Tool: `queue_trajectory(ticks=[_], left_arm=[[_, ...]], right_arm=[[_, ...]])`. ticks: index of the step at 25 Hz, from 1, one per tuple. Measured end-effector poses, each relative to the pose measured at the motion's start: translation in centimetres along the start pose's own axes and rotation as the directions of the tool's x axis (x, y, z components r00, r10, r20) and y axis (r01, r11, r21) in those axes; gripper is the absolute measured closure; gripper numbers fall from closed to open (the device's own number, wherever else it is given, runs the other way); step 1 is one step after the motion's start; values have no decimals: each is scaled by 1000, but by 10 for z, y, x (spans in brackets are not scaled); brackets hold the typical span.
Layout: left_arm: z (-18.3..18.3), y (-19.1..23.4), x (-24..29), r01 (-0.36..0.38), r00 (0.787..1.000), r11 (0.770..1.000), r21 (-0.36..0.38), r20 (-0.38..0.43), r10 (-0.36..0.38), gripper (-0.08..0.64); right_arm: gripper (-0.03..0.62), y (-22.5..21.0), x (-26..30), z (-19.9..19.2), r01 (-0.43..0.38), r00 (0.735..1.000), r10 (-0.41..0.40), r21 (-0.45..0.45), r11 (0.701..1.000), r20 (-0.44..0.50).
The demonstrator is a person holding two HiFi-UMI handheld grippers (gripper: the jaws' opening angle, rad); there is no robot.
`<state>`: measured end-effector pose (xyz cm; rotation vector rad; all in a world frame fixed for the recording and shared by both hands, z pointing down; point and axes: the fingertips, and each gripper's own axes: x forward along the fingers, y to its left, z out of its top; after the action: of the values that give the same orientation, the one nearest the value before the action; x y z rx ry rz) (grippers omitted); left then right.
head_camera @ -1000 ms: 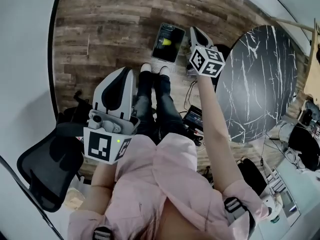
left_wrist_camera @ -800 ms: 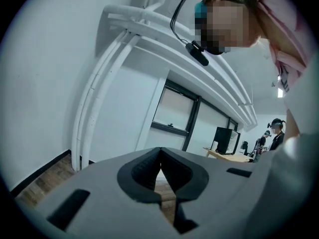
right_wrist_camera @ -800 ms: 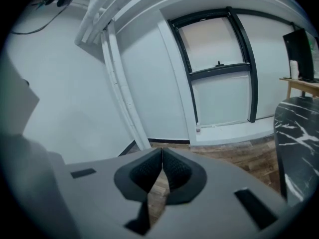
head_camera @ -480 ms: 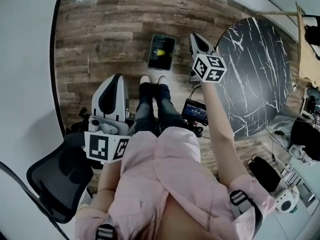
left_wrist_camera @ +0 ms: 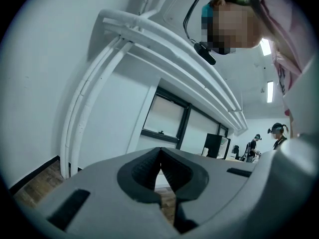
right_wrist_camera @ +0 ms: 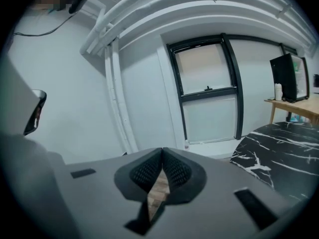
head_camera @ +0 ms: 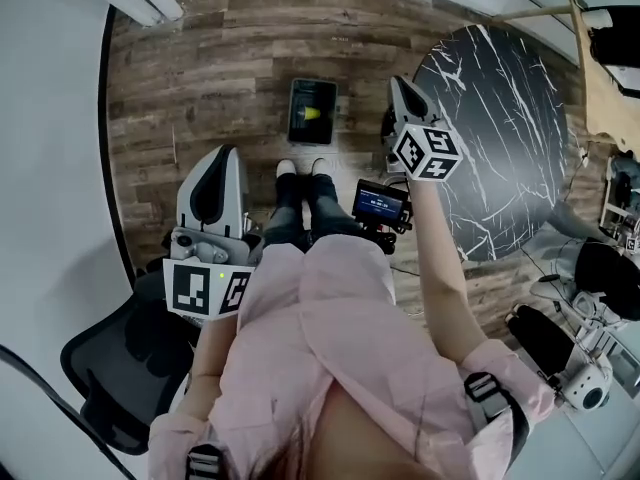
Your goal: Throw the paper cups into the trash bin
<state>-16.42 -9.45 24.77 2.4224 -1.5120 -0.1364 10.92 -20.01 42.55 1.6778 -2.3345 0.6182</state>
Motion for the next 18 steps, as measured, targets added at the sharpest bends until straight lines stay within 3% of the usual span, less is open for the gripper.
queue_trajectory(ticks=[10,18], left_arm=[[16,-14,-2,26,999,999,26,40,-27,545],[21,-21,1,39,998,998,39,42,-41,545]], right_arm=[[563,-24,-69,30,101,988,-105,41,994,112],[563,-52,-104,52,186,969,-182,-9,983,164]])
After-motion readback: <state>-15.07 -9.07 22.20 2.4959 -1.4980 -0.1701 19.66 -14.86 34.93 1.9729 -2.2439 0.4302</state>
